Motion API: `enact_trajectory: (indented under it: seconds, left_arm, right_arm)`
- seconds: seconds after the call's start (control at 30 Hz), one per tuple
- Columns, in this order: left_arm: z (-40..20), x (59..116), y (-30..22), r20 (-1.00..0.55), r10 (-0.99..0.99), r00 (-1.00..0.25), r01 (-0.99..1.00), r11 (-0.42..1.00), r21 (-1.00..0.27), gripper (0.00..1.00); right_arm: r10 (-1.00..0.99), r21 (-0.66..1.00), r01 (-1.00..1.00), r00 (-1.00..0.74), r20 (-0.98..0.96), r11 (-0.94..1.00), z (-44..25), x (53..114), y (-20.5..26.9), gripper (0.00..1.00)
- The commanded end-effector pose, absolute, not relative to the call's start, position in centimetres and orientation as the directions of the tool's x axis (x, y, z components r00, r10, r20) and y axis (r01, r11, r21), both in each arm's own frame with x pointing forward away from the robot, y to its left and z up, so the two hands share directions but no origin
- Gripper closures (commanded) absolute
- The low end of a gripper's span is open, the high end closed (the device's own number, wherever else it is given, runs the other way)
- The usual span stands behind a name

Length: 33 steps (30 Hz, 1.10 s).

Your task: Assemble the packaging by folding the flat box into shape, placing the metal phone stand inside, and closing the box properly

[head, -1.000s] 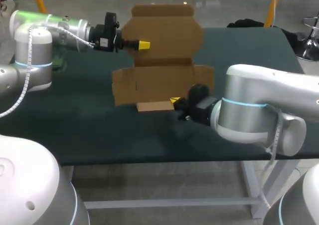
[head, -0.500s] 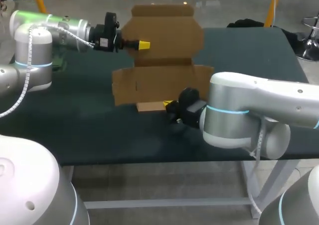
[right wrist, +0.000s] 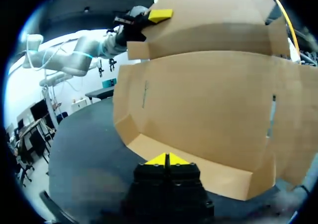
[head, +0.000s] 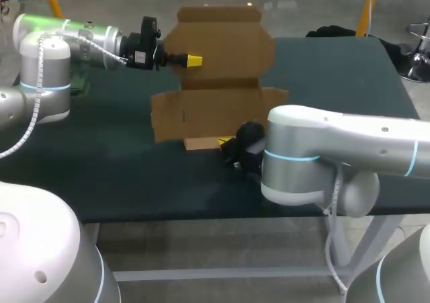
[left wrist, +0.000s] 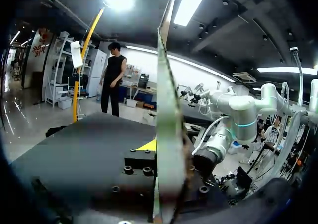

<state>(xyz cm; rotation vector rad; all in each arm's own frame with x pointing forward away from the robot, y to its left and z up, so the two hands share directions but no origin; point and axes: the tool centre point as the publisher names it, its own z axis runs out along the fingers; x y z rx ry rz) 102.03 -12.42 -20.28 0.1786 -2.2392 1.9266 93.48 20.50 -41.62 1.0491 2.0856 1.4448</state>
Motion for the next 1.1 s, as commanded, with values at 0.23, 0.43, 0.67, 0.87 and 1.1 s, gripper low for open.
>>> enact_trajectory:
  seconds: [0.23,0.43,0.67,0.87,1.1]
  left_arm:
    - [-20.4,102.1,-12.3,0.216,0.033,-0.976,-0.209,0.155,-0.966,1.00]
    - [-20.4,102.1,-12.3,0.216,0.033,-0.976,-0.209,0.155,-0.966,1.00]
    - [-20.4,102.1,-12.3,0.216,0.033,-0.976,-0.209,0.155,-0.966,1.00]
    - [-20.4,102.1,-12.3,0.216,0.033,-0.976,-0.209,0.155,-0.966,1.00]
    - [-20.4,101.6,-12.4,0.213,0.035,-0.976,-0.205,0.157,-0.966,1.00]
  right_arm:
    - [0.796,0.911,0.366,-0.600,0.077,0.188,-42.6,94.4,21.7,1.00]
    - [0.798,0.906,0.380,-0.596,0.085,0.187,-43.1,94.4,21.7,1.00]
    - [0.811,0.904,0.394,-0.576,0.100,0.169,-43.6,94.4,21.8,1.00]
    - [0.811,0.904,0.394,-0.576,0.100,0.169,-43.6,94.4,21.8,1.00]
    - [0.811,0.904,0.394,-0.576,0.100,0.169,-43.6,94.4,21.8,1.00]
